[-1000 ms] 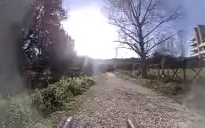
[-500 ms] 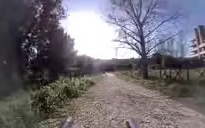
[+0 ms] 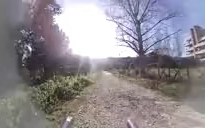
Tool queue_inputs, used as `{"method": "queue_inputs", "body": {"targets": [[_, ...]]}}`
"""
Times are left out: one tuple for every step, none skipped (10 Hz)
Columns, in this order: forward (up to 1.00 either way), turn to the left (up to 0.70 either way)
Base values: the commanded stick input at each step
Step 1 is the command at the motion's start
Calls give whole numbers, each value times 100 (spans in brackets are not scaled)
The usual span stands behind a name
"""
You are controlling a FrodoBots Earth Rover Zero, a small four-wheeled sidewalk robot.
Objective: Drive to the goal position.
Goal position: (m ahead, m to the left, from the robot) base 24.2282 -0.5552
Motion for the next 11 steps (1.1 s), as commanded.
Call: {"method": "queue_inputs", "body": {"targets": [[50,0],[50,0],[50,0],[50,0],[50,0],[50,0],[50,0],[50,0],[50,0],[50,0],[50,0]]}}
